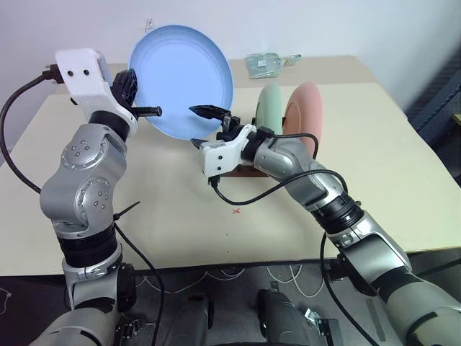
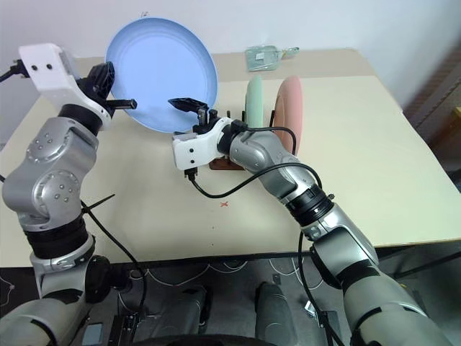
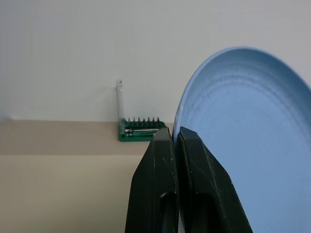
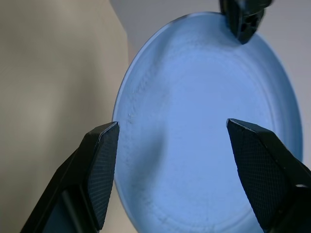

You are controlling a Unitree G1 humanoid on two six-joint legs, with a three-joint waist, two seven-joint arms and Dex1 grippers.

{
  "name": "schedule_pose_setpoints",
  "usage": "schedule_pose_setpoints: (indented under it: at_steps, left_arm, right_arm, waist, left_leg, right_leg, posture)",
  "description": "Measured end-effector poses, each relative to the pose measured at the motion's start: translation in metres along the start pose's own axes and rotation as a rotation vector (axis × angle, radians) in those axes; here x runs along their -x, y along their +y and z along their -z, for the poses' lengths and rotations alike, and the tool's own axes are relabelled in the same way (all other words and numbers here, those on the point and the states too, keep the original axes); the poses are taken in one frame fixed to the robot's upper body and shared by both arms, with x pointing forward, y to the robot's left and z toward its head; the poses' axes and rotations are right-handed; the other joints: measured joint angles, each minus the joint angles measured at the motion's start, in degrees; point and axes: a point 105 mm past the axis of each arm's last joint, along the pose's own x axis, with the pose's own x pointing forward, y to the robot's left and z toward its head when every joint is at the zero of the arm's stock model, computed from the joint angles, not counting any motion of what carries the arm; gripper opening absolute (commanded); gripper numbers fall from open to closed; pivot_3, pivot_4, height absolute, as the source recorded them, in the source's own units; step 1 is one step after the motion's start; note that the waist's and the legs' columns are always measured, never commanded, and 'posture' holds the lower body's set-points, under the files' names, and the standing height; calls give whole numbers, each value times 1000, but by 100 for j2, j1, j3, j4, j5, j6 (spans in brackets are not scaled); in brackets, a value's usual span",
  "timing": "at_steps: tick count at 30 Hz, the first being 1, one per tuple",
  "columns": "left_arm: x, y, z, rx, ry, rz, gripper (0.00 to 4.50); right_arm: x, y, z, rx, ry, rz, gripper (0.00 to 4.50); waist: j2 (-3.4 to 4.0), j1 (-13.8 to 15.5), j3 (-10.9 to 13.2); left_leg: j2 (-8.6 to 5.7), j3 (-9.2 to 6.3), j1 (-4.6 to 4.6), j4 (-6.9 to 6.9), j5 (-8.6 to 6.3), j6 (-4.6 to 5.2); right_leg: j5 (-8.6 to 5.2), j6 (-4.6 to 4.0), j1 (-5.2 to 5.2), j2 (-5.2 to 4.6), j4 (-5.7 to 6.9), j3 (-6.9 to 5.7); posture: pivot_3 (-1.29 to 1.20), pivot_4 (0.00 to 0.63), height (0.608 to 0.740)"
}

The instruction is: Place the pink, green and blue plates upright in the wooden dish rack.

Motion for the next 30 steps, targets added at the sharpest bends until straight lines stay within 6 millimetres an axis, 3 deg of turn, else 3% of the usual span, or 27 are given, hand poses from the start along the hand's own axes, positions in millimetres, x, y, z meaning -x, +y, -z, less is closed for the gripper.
schedule_pose_setpoints:
  at_steps: [10, 18, 24, 30]
  left_arm:
    - [-1, -4, -6, 7, -9, 25, 45]
    - [-1, 2, -9, -7, -18, -4, 45]
    - [-2, 5, -9, -14, -24, -17, 45]
    - [-2, 6, -8, -16, -20, -21, 45]
  right_arm:
    - [0, -1, 2, 5, 13, 7, 3590]
    - [9, -17, -8, -32, -22, 65, 3590]
    - [19, -5, -9, -57, -28, 9, 3590]
    - [20, -7, -15, -57, -53, 1, 3590]
  waist:
    - [0, 1, 0]
    - [0, 6, 0]
    - [0, 1, 0]
    - [0, 6, 0]
  left_leg:
    - [0, 0, 0, 0, 1, -1]
    - [0, 0, 0, 0, 1, -1]
    - [0, 0, 0, 1, 1, -1]
    - [0, 0, 0, 1, 1, -1]
  right_leg:
    - [0, 0, 0, 1, 0, 0]
    - [0, 0, 0, 1, 0, 0]
    - [0, 0, 0, 0, 0, 0]
    - [0, 0, 1, 0, 0, 0]
  posture:
    - [0, 150, 740]
    - [0, 150, 740]
    - [0, 150, 740]
    - [0, 150, 740]
